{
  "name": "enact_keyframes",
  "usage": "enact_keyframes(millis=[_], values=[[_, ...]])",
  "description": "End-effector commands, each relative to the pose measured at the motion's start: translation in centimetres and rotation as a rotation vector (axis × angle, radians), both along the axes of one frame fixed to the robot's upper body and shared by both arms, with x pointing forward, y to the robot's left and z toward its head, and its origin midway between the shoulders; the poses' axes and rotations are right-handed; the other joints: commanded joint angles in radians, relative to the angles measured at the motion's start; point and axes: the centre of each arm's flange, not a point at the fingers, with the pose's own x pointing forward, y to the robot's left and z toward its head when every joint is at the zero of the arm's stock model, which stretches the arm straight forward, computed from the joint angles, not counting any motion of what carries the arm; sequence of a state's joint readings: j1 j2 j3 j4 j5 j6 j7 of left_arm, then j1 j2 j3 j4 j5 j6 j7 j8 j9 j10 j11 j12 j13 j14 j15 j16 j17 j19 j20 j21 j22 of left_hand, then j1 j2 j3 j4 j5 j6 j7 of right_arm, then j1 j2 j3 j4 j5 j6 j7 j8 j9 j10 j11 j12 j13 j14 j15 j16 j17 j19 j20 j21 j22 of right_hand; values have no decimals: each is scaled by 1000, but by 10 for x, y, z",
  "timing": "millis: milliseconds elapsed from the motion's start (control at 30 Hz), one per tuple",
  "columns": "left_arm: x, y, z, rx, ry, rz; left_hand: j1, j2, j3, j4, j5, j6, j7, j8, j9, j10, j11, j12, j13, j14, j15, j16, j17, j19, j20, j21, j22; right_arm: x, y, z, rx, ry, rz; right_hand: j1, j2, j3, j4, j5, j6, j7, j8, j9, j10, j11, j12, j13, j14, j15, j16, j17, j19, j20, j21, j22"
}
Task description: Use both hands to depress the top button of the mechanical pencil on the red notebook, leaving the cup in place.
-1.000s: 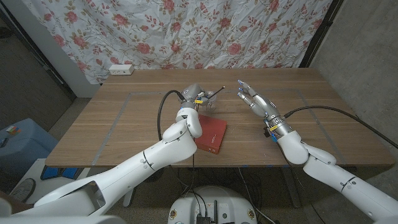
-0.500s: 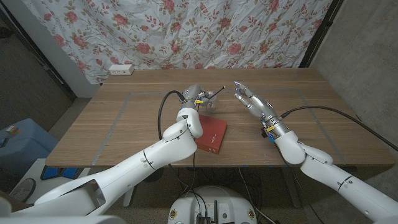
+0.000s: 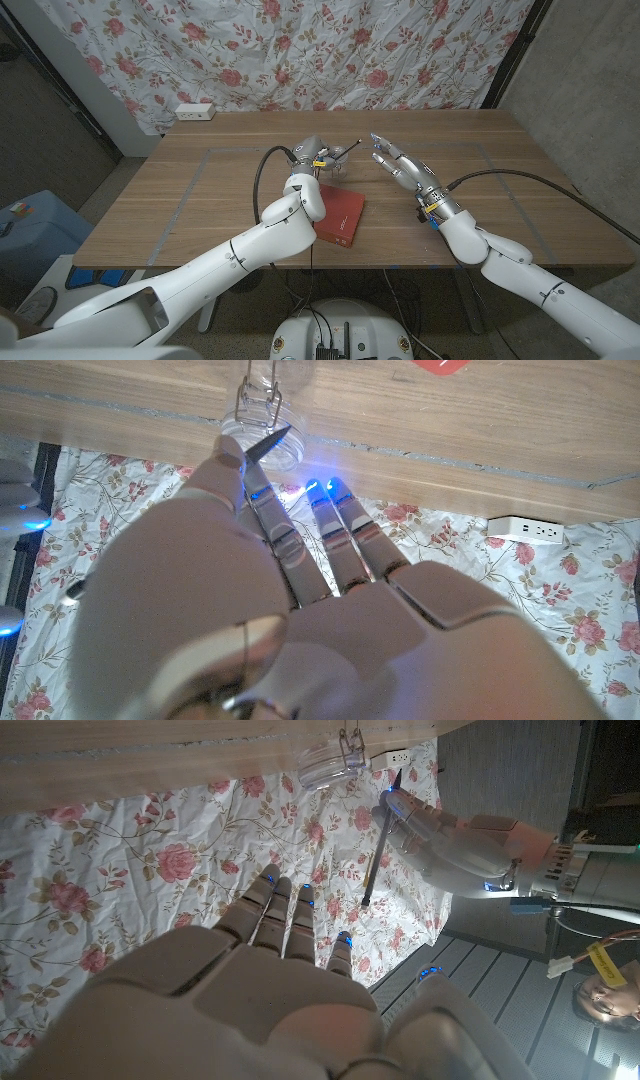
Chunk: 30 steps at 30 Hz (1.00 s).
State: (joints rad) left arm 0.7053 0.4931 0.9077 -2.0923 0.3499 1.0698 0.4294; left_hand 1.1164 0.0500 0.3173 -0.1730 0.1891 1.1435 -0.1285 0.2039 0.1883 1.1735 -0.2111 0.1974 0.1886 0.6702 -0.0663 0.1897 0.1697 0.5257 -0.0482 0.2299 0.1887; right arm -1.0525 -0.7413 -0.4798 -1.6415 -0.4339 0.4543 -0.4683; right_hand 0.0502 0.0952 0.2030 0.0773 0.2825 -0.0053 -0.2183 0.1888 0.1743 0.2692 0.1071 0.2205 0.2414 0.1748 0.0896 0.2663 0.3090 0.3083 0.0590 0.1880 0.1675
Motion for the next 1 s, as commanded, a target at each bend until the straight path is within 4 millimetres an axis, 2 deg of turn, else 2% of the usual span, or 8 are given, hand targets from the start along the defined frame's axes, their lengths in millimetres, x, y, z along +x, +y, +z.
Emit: enact_keyframes(millis=[33,1000], values=[[-1,-1,-1,0,2,-6,5,6,-5,2,7,-1,4,5,2,27,-13,6,4,11,-159,-5,3,3,-34,7,1,1,4,0,-34,5,-3,-6,5,-2,4,1,7,-3,4,4,-7,4,-5,3,-5,1,0,5,-1,0,-2,4],[-2,-2,-5,2,17,-7,7,7,-10,3,7,-1,4,4,3,30,-13,6,4,14,-159,-7,3,2,-34,7,1,1,10,4,-67,14,2,-10,5,-5,8,3,21,-3,5,4,-17,7,-7,0,-14,3,-5,11,-10,2,-1,3]])
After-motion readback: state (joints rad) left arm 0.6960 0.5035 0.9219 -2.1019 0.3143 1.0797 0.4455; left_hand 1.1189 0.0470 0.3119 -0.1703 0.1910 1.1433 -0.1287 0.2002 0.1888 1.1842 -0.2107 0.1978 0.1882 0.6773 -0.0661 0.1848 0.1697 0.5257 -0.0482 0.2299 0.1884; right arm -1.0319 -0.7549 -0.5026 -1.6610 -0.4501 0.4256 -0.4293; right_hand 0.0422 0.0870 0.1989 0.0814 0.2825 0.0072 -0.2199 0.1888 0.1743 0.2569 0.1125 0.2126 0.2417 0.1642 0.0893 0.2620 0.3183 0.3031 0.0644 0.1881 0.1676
